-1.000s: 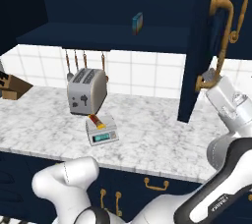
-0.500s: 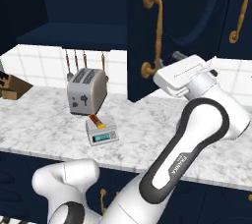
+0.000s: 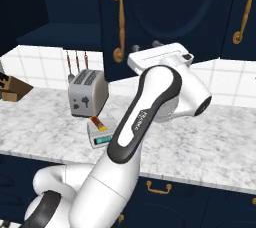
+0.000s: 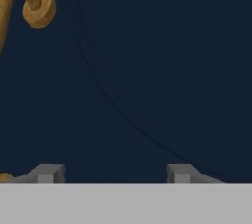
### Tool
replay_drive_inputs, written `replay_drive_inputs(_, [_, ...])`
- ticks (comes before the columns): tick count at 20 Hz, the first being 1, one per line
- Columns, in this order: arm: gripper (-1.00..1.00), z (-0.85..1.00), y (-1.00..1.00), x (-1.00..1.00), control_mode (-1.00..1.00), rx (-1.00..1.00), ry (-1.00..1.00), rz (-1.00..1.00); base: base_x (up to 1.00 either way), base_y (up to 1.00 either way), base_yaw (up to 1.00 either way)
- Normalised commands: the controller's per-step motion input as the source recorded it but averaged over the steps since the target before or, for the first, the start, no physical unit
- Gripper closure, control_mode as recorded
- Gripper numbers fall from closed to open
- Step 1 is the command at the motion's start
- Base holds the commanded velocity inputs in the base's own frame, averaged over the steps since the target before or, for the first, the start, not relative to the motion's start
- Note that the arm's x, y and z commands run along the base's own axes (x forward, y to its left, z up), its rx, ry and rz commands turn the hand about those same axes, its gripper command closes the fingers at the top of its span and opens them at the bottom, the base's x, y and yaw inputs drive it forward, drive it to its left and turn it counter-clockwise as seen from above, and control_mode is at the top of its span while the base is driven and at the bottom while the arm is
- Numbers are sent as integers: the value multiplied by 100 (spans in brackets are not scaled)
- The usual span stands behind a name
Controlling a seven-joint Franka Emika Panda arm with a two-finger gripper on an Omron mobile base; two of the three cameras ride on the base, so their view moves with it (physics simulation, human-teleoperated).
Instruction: Pick the bar and place it on the digital scale for weighing, and close the cabinet.
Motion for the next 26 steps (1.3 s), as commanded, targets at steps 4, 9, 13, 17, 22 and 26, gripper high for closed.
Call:
replay_drive_inputs(4, [-100,-7,0,100,-100,3,1,0,0,0,0])
replay_drive_inputs(9, [-100,0,1,99,-100,1,6,0,0,0,0])
replay_drive_inputs(13, [-100,-6,27,78,-100,0,0,-7,0,0,0])
replay_drive_inputs(17, [-100,-12,32,78,-100,0,-1,-15,0,0,0])
replay_drive_inputs(22, [-100,-8,6,67,-100,0,-2,-15,0,0,0])
replay_drive_inputs(26, [-100,-4,5,48,-100,0,-2,-17,0,0,0])
